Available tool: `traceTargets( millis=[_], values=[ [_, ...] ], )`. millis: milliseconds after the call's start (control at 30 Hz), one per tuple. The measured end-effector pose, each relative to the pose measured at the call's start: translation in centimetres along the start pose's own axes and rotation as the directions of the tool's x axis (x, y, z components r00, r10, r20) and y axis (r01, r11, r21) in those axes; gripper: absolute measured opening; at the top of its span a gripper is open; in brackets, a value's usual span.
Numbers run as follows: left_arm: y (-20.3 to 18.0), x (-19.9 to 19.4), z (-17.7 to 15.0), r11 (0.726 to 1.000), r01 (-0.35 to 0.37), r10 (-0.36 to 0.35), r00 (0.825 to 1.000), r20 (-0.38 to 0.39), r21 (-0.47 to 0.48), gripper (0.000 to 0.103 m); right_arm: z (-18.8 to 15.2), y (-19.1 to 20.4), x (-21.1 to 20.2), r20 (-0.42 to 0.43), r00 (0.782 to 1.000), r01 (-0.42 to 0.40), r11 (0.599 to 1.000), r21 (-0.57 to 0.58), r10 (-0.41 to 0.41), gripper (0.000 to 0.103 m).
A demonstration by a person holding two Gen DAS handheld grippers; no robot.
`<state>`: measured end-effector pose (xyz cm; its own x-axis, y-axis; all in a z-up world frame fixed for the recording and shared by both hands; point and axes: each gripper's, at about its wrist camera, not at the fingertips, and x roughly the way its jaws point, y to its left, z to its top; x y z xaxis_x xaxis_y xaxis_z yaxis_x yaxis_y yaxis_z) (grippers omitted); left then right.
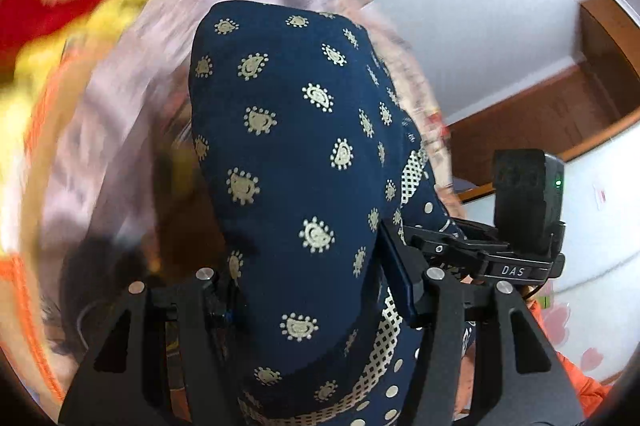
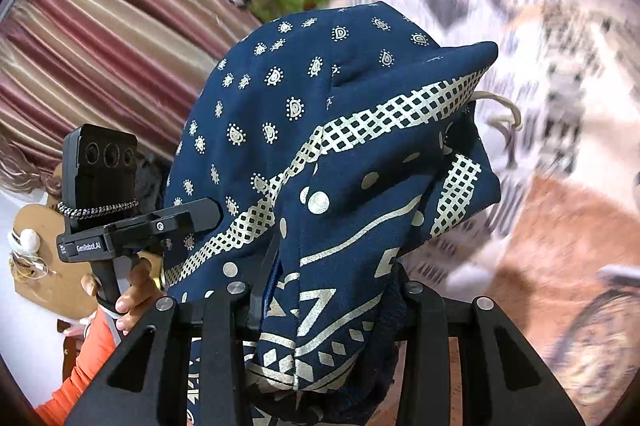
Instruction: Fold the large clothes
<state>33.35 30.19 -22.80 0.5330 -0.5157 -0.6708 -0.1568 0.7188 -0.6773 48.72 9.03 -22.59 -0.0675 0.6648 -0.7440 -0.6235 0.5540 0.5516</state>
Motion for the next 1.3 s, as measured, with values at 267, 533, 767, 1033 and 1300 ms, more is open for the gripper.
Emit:
traceTargets(
  millis=[267,533,767,1033,1300],
  values=[
    [3.5,0.6,-1.7,0.999,-0.046,0.046,0.998,0.038,0.002,0.057,-0.7,-2.3,4.7,-0.107,0.993,0.052,0.998,-0.034,-0.056,0.042],
    [-2.5,-2.9,-4.2,0.861,-0.413,0.359,0.907,0.22,0.298,0.057,-3.2,1.4,-2.7,0.045,0.972,0.233,0.941,-0.245,-0.229,0.047],
    [-6.5,0.1,-7.4,0.757,-0.495,0.424,0.869,0.257,0.427,0.059,-7.2,8.2,-2.8,0.12,0.969,0.245,0.847,-0.471,-0.214,0.067],
    [-5.4,0.2,-10.9,0.738,-0.526,0.471,0.85,0.236,0.422,0.061,-10.9,4.5,0.1,0.003,0.955,0.265,0.85,-0.456,-0.296,0.067],
    [-4.8,-4.0,-7.9,0.75,-0.571,0.478,0.817,0.323,0.333,0.065,-7.5,2.2,-4.5,0.072,0.955,0.295,0.883,-0.365,-0.289,0.067]
  ],
)
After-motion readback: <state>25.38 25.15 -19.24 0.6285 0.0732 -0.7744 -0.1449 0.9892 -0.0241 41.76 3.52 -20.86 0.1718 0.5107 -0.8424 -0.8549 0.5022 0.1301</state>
